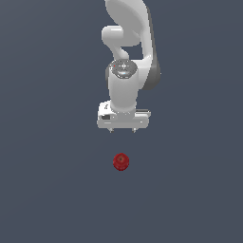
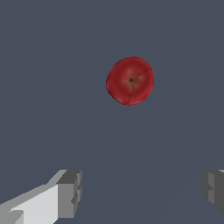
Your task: Pick up the object and move it to a goal position.
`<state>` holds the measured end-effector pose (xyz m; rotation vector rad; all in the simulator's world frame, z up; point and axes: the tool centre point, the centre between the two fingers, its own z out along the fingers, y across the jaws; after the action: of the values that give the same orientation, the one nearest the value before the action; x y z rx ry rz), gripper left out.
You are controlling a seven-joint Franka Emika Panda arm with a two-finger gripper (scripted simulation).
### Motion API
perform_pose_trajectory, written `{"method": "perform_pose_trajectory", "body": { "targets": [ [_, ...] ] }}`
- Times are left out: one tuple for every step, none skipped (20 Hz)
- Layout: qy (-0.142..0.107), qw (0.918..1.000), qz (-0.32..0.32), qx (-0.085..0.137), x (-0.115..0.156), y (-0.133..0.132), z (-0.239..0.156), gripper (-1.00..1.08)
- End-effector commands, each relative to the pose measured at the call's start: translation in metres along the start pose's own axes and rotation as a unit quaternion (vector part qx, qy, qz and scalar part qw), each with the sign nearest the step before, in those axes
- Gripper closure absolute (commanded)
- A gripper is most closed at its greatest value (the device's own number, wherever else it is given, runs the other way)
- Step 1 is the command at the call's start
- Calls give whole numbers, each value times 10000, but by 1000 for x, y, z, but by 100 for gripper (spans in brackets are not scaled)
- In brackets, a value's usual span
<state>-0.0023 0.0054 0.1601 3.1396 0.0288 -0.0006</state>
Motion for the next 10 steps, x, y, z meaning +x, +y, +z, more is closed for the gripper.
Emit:
{"method": "perform_pose_trajectory", "body": {
  "targets": [
    [0,10000,0,0,0,0,0,-92],
    [3,10000,-5,-1,0,-1,0,-92],
    [11,10000,-19,-2,1,-3,-1,-92],
    [24,10000,-42,-4,1,-6,-1,-92],
    [42,10000,-75,-7,3,-10,-3,-92],
    [65,9999,-118,-10,4,-16,-4,-92],
    [90,9998,-168,-13,5,-22,-6,-92],
    [111,9997,-210,-16,6,-28,-7,-92],
    [127,9996,-244,-18,7,-31,-8,-92],
    [137,9995,-268,-20,7,-34,-9,-92]
  ]
}}
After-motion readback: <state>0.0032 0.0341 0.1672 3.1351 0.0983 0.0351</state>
